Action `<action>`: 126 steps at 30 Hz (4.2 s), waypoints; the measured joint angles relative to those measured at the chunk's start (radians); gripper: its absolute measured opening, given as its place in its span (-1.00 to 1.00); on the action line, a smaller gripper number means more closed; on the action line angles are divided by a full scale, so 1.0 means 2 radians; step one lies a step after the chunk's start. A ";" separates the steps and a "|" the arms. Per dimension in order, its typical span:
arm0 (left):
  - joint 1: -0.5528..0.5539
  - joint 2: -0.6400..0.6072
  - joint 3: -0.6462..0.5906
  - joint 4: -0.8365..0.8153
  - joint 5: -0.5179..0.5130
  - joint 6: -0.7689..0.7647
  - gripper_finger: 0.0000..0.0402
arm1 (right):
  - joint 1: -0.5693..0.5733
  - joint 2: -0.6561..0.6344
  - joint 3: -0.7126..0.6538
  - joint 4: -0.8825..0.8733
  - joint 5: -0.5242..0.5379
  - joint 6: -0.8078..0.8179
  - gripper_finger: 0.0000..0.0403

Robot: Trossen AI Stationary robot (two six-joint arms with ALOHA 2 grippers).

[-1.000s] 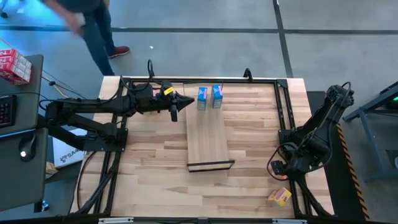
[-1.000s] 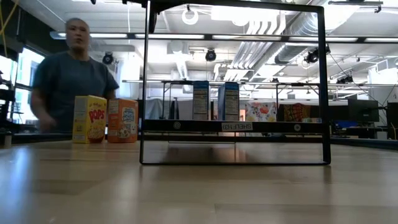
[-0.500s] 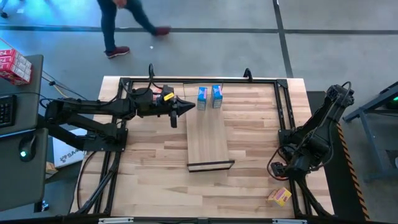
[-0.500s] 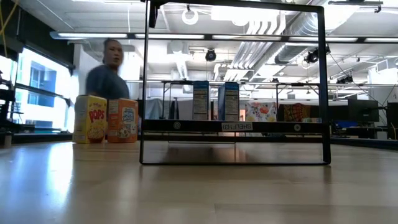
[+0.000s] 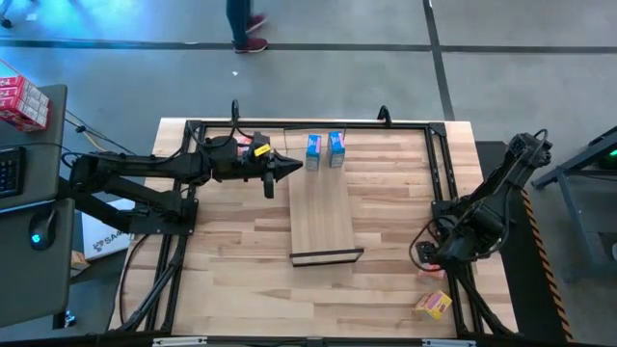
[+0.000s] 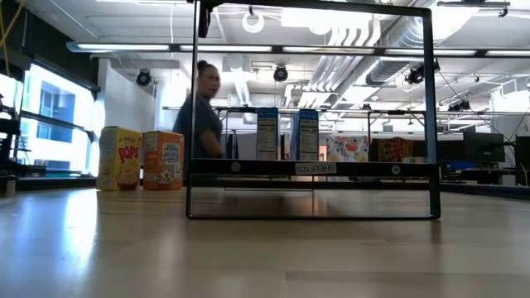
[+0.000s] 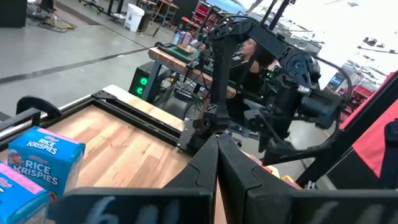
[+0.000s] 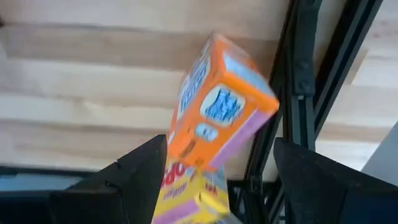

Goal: Stack cereal on shelf
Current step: Put the bottom orange cereal box on the shelf

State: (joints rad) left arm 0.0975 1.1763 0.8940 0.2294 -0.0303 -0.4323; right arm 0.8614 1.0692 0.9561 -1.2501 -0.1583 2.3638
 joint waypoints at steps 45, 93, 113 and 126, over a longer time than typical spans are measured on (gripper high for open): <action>0.007 -0.012 -0.001 -0.004 0.001 -0.002 -1.00 | -0.028 0.059 -0.001 0.014 0.024 -0.004 -0.41; 0.052 -0.162 -0.001 -0.026 0.010 0.025 -1.00 | -0.549 0.277 0.249 0.094 0.126 -0.629 -0.50; 0.052 -0.162 -0.001 -0.026 0.009 0.021 -1.00 | -0.548 0.277 0.239 0.112 0.101 -0.637 -0.50; 0.053 -0.162 0.000 -0.027 -0.003 0.021 -1.00 | -0.548 0.277 0.239 0.115 0.108 -0.641 -0.07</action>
State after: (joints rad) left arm 0.2026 0.8524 0.8932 0.1761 -0.0367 -0.3901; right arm -0.2352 1.6234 1.4349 -1.0207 0.0575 1.0826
